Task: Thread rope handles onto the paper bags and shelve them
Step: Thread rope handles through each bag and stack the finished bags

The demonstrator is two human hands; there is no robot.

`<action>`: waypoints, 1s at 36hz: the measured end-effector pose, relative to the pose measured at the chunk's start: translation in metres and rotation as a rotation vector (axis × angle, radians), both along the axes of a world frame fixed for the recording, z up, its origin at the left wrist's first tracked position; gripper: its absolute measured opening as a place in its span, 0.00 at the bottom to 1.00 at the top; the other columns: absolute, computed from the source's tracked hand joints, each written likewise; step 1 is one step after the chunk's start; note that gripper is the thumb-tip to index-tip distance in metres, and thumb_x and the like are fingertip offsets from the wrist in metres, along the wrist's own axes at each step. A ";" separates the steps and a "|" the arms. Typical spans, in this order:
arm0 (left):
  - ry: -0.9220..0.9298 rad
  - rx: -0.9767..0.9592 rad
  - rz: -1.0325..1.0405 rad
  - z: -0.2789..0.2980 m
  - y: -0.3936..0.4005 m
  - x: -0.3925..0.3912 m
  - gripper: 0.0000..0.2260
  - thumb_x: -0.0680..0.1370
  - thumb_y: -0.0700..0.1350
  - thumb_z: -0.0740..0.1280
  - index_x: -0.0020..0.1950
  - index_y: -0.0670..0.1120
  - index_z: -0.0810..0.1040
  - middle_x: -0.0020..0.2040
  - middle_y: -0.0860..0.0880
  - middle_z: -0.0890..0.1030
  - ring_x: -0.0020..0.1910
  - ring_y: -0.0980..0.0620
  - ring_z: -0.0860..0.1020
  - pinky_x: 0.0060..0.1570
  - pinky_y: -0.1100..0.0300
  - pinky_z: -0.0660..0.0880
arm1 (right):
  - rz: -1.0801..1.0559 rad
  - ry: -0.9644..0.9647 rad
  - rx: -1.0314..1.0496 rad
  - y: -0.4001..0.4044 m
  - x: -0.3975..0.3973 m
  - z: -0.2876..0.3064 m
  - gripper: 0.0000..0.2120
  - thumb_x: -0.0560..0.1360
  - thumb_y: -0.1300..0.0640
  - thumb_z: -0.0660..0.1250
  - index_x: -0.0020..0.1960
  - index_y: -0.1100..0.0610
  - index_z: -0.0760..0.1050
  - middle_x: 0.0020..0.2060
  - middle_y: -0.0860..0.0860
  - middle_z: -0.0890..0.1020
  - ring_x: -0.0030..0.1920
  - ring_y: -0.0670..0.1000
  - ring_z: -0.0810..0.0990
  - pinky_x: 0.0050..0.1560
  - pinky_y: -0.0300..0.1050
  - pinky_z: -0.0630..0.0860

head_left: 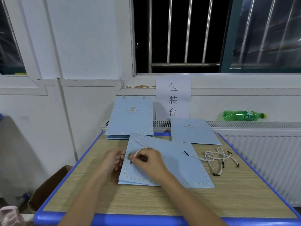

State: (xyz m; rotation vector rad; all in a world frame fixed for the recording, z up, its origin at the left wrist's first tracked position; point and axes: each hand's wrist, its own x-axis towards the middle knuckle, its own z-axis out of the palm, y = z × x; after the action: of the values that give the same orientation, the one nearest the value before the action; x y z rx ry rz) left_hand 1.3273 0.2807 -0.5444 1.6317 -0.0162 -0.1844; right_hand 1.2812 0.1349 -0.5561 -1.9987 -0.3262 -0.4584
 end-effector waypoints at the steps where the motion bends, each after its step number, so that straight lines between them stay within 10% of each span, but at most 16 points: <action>1: 0.030 -0.051 0.017 0.001 0.000 0.000 0.13 0.79 0.42 0.56 0.38 0.41 0.74 0.27 0.49 0.74 0.24 0.53 0.68 0.24 0.62 0.61 | 0.002 -0.012 -0.005 0.001 -0.001 0.000 0.06 0.73 0.66 0.68 0.46 0.60 0.83 0.40 0.37 0.81 0.46 0.35 0.80 0.49 0.28 0.73; 7: 0.046 -0.082 -0.035 -0.002 0.003 -0.001 0.10 0.77 0.38 0.58 0.45 0.38 0.79 0.40 0.42 0.78 0.35 0.48 0.74 0.35 0.58 0.66 | -0.040 -0.136 -0.275 0.003 0.001 -0.004 0.08 0.73 0.62 0.64 0.38 0.64 0.77 0.35 0.55 0.81 0.39 0.50 0.77 0.42 0.48 0.75; 14: -0.063 -0.012 -0.273 0.002 0.007 -0.007 0.16 0.76 0.34 0.57 0.58 0.43 0.81 0.54 0.42 0.83 0.55 0.43 0.80 0.61 0.48 0.71 | 0.003 -0.125 -0.181 0.000 0.001 -0.006 0.08 0.73 0.63 0.65 0.41 0.61 0.83 0.45 0.51 0.85 0.44 0.39 0.79 0.44 0.32 0.73; 24: -0.172 -0.043 -0.558 0.008 0.010 -0.016 0.26 0.64 0.58 0.75 0.62 0.58 0.78 0.62 0.50 0.79 0.62 0.50 0.77 0.65 0.52 0.69 | -0.019 -0.083 0.011 -0.002 -0.003 -0.005 0.06 0.73 0.64 0.68 0.41 0.54 0.78 0.37 0.48 0.80 0.37 0.42 0.75 0.39 0.32 0.70; 30: -0.157 0.017 -0.604 0.005 0.007 -0.015 0.19 0.79 0.45 0.61 0.70 0.56 0.70 0.66 0.55 0.76 0.65 0.55 0.74 0.68 0.53 0.67 | -0.068 -0.074 0.078 -0.003 -0.001 -0.005 0.06 0.71 0.64 0.69 0.37 0.56 0.75 0.36 0.49 0.79 0.37 0.44 0.76 0.39 0.32 0.72; 36: -0.153 0.013 -0.579 0.002 0.010 -0.013 0.28 0.70 0.51 0.73 0.68 0.55 0.71 0.63 0.52 0.79 0.63 0.53 0.76 0.61 0.57 0.73 | -0.037 -0.034 0.073 -0.004 -0.001 -0.004 0.07 0.71 0.63 0.70 0.37 0.54 0.76 0.37 0.50 0.80 0.38 0.45 0.76 0.42 0.39 0.74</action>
State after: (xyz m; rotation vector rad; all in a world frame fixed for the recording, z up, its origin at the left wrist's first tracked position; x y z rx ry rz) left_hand 1.3148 0.2910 -0.5422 1.6158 -0.6088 -0.5015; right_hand 1.2803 0.1304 -0.5604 -1.9307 -0.2903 -0.5214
